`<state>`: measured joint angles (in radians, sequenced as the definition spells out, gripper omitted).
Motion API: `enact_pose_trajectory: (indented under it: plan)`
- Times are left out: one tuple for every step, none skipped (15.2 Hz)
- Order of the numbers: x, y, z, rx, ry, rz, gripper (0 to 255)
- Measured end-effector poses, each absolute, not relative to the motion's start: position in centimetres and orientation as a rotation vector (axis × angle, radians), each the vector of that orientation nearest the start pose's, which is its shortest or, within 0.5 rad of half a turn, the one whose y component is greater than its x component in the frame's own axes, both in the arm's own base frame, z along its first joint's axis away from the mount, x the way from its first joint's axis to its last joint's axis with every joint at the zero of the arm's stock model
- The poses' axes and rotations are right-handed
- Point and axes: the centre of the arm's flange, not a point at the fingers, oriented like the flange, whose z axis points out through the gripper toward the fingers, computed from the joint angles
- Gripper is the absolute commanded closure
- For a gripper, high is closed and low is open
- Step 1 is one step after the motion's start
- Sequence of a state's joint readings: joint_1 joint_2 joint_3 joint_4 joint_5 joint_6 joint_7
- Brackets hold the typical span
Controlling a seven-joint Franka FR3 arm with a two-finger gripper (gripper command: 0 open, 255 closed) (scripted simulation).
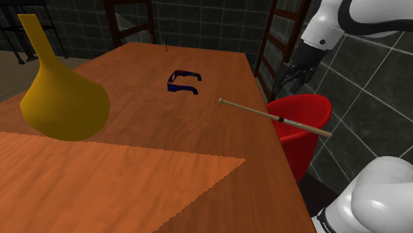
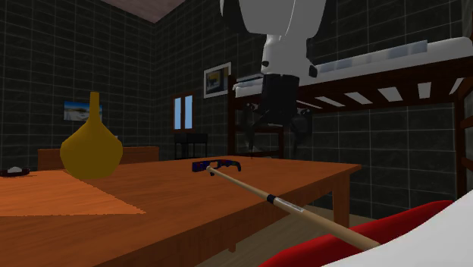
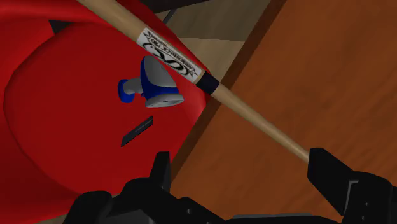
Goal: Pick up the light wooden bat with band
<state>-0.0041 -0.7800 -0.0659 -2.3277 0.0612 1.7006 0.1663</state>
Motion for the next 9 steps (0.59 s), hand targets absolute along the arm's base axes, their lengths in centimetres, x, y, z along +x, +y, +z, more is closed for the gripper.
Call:
enact_pose_trajectory:
  plan:
    - [32.1,-2.4,61.4,-2.999,0.337,-0.220,0]
    - [31.9,-1.9,60.9,-3.023,0.232,-0.226,0]
    - [31.8,-1.3,60.0,-3.057,0.015,-0.238,0]
    - [31.3,-0.7,59.1,-3.078,-0.257,-0.252,0]
    - [30.8,-0.5,57.9,-3.073,-0.548,-0.264,0]
    - [30.4,-0.3,56.9,-3.048,-0.797,-0.271,0]
    - [30.2,0.0,56.2,-3.027,-0.929,-0.273,0]
    - [30.1,0.2,55.7,-3.014,-0.997,-0.274,0]
    - [30.1,0.1,55.0,-3.006,-1.032,-0.274,0]
